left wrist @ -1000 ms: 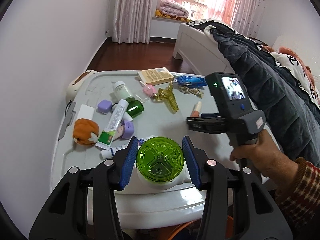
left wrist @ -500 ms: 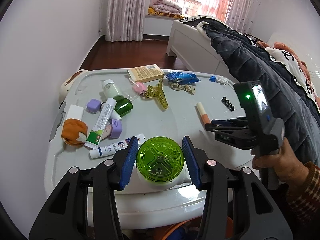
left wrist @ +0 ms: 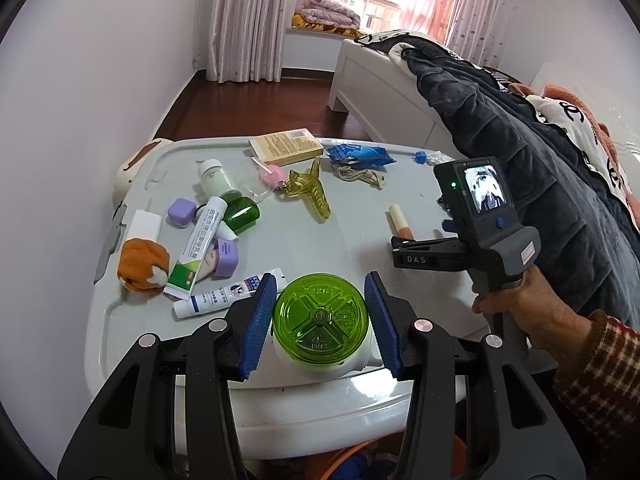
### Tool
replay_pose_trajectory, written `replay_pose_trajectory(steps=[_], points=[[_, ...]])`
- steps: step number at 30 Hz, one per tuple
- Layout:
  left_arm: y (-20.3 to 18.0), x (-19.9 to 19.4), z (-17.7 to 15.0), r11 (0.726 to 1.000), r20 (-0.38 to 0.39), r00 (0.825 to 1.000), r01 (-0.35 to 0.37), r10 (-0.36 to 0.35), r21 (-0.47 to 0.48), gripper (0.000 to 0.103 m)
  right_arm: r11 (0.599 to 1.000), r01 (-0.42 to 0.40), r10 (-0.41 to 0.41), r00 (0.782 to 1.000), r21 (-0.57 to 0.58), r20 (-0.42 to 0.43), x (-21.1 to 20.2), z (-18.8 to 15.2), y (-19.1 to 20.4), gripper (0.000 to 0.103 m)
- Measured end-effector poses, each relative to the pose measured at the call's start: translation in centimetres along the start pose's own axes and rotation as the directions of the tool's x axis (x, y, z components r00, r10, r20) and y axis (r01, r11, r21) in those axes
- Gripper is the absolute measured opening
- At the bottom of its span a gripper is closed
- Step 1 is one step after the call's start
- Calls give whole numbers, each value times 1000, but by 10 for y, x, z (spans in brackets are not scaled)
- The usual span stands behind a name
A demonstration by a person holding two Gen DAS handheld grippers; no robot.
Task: Collect trash
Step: 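Grasp the green air freshener with the left tool while the right tool grasps the peach lip gloss, then carry the air freshener and lip gloss over the orange bucket and release both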
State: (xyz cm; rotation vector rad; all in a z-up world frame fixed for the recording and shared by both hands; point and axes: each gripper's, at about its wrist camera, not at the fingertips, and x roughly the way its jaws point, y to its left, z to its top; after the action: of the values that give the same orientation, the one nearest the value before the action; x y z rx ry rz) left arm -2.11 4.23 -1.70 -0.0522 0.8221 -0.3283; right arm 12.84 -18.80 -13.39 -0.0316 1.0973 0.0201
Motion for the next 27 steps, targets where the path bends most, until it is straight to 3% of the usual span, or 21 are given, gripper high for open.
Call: replay_pose_trajectory(steps=[1, 3, 4, 5, 6, 7, 8, 14, 18, 22, 27], points=[[0, 0, 0, 1000, 3, 1000, 8, -8, -1, 44, 1000, -26, 25, 1000, 11, 5, 0, 0, -3, 97], [-2, -4, 2, 1000, 24, 1000, 9, -9, 6, 43, 998, 1, -1, 1000, -63, 13, -1, 0, 3, 96], [-2, -6, 2, 1000, 34, 999, 7, -7, 11, 43, 996, -33, 35, 999, -80, 15, -2, 0, 5, 86], [-3, -7, 3, 1000, 41, 999, 10, -10, 9, 43, 995, -53, 55, 998, -82, 20, -3, 1, 6, 61], [-2, -7, 3, 1000, 41, 999, 14, -14, 6, 43, 995, -33, 36, 999, -95, 28, -5, 2, 8, 49], [-2, -7, 4, 1000, 38, 999, 17, -18, 7, 43, 993, -16, 21, 999, -117, 36, -6, 3, 11, 23], [-3, -6, 3, 1000, 36, 999, 14, -14, 9, 43, 992, -4, 9, 999, -124, 42, -6, 3, 12, 18], [2, 6, 1, 1000, -13, 1000, 0, 0, -5, 43, 992, -26, 30, 999, -125, 37, -4, 5, 16, 18], [2, 3, 1, 1000, -4, 1000, -1, 1, -8, 43, 989, -56, 56, 998, -137, -4, -7, 10, 16, 18], [8, 7, 1, 1000, -24, 1000, -10, 9, -30, 43, 985, -161, 160, 987, -61, -19, -13, 10, 7, 18], [20, 6, 1, 998, -37, 999, -23, 21, -50, 43, 947, -315, 315, 949, 63, 8, -34, 7, -9, 18]])
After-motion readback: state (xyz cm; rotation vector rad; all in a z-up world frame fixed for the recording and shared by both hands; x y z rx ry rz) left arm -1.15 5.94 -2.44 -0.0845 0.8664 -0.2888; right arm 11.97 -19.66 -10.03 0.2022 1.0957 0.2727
